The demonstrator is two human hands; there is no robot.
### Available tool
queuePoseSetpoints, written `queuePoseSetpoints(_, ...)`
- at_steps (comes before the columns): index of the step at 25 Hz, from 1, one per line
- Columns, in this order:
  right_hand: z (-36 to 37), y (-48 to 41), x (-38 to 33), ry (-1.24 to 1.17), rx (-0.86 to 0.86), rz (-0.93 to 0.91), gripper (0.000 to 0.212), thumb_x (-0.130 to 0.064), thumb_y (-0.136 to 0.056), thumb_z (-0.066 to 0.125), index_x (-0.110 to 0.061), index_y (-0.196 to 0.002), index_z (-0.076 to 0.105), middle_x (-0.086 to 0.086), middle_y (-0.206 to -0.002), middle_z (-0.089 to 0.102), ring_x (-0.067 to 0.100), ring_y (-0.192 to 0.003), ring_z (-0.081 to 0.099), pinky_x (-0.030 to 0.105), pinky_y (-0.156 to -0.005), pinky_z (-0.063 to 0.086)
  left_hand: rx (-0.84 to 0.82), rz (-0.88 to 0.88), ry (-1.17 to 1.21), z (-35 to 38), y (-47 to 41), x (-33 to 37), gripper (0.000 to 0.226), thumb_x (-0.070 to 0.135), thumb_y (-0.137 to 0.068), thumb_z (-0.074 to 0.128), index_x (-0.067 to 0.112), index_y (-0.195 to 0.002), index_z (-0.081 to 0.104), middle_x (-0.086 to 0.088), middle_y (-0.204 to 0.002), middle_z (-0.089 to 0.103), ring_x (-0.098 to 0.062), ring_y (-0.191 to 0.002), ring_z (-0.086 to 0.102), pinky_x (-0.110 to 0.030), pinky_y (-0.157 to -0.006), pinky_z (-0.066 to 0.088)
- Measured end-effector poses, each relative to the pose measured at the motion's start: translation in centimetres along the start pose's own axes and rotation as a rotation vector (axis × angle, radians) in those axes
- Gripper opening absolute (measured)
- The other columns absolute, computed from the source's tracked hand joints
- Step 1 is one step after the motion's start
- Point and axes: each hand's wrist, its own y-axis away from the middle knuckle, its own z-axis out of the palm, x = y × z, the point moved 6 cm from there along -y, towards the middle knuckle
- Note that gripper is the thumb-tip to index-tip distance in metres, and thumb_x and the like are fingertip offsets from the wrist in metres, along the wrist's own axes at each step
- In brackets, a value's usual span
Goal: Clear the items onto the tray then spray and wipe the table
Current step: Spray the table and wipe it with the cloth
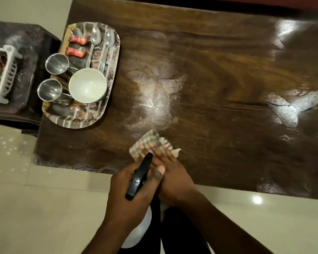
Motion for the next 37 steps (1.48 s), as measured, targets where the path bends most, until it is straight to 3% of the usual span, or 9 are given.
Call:
queuePoseSetpoints(2, -0.3, -0.5, -0.1, 0.091, -0.095, -0.361, 0.069, -0.04, -0.095, 0.067, -0.024, -0.16, 0.048, 0.0, -0.171, 0.039, 0.018, -0.166, 0.011, 0.042, -0.135, 0.005, -0.004, 0.015, 0.007, -0.4, -0.6, 0.5, 0.021, 0.012, -0.094, 0.077, 0.012, -0.074, 0.073, 0.009, -0.049, 0.06, 0.0, -0.044, 0.057, -0.012, -0.05, 0.045)
queuePoseSetpoints(4, -2.9, -0.3, 4.0, 0.129, -0.095, -0.343, 0.073, -0.036, -0.091, 0.063, -0.027, -0.162, 0.045, 0.0, -0.173, 0.035, 0.021, -0.165, 0.017, 0.046, -0.135, 0.013, -0.022, 0.013, 0.03, -1.0, -1.2, 0.8, 0.03, 0.016, -0.094, 0.077, 0.018, -0.066, 0.068, 0.006, -0.047, 0.055, -0.005, -0.042, 0.053, -0.021, -0.051, 0.046)
queuePoseSetpoints(11, -8.4, -1.0, 14.8, -0.156, 0.334, 0.684, 0.077, -0.035, -0.094, 0.047, -0.028, -0.168, 0.029, -0.001, -0.179, 0.017, 0.024, -0.167, 0.005, 0.054, -0.134, 0.011, 0.006, 0.046, 0.019, -2.1, -3.2, 1.9, 0.038, 0.038, -0.091, 0.078, 0.009, -0.075, 0.062, -0.008, -0.053, 0.046, -0.025, -0.047, 0.047, -0.047, -0.051, 0.046)
queuePoseSetpoints(14, -5.2, -4.0, 6.7, -0.074, 0.159, 0.341, 0.077, -0.037, -0.097, 0.046, -0.031, -0.17, 0.021, -0.003, -0.18, 0.012, 0.021, -0.167, -0.002, 0.05, -0.135, 0.008, 0.015, 0.081, -0.021, -1.8, -4.2, 2.2, 0.054, 0.036, -0.094, 0.078, -0.003, -0.067, 0.052, -0.021, -0.052, 0.041, -0.035, -0.046, 0.043, -0.045, -0.049, 0.04)
queuePoseSetpoints(19, -2.9, -4.0, 2.9, 0.126, -0.16, -0.413, 0.064, -0.05, -0.101, 0.055, -0.027, -0.161, 0.046, 0.0, -0.171, 0.04, 0.021, -0.166, 0.015, 0.05, -0.134, 0.015, -0.01, 0.073, 0.068, -1.4, -6.0, 2.6, 0.037, 0.014, -0.096, 0.078, 0.016, -0.062, 0.062, 0.003, -0.043, 0.053, -0.004, -0.038, 0.052, -0.019, -0.047, 0.044)
queuePoseSetpoints(27, -11.1, -8.5, 16.4, -0.156, 0.265, 0.589, 0.075, -0.031, -0.097, 0.051, -0.027, -0.169, 0.029, 0.0, -0.179, 0.016, 0.025, -0.167, 0.005, 0.056, -0.133, 0.016, -0.018, 0.148, 0.001, -1.2, -8.8, 5.8, 0.051, 0.035, -0.094, 0.08, 0.003, -0.066, 0.05, -0.009, -0.05, 0.038, -0.018, -0.045, 0.041, -0.033, -0.05, 0.038)
queuePoseSetpoints(30, -8.2, -11.0, 9.5, -0.044, 0.107, 0.221, 0.08, -0.035, -0.104, 0.057, -0.029, -0.171, 0.015, -0.001, -0.18, 0.004, 0.022, -0.166, -0.01, 0.051, -0.135, 0.002, 0.0, 0.127, 0.037, -0.5, -10.0, 6.1, 0.061, 0.022, -0.096, 0.08, -0.008, -0.063, 0.039, -0.01, -0.047, 0.032, -0.018, -0.041, 0.036, -0.032, -0.046, 0.036)
queuePoseSetpoints(34, -6.9, -11.8, 4.9, -0.007, -0.137, -0.415, 0.063, -0.033, -0.094, 0.068, -0.015, -0.153, 0.055, 0.008, -0.163, 0.05, 0.023, -0.159, 0.02, 0.026, -0.13, -0.015, 0.004, 0.149, -0.048, -0.1, -12.0, 7.2, 0.042, 0.038, -0.091, 0.081, 0.004, -0.07, 0.066, -0.001, -0.047, 0.053, -0.016, -0.043, 0.053, -0.037, -0.047, 0.047)
queuePoseSetpoints(37, -9.9, -14.2, 11.9, 0.125, -0.174, -0.337, 0.071, -0.04, -0.097, 0.048, -0.031, -0.166, 0.032, 0.0, -0.176, 0.027, 0.023, -0.166, 0.012, 0.04, -0.134, 0.001, -0.004, 0.163, -0.036, -0.2, -13.6, 8.3, 0.04, 0.026, -0.094, 0.081, 0.002, -0.069, 0.06, -0.004, -0.047, 0.048, -0.024, -0.039, 0.05, -0.033, -0.044, 0.04)
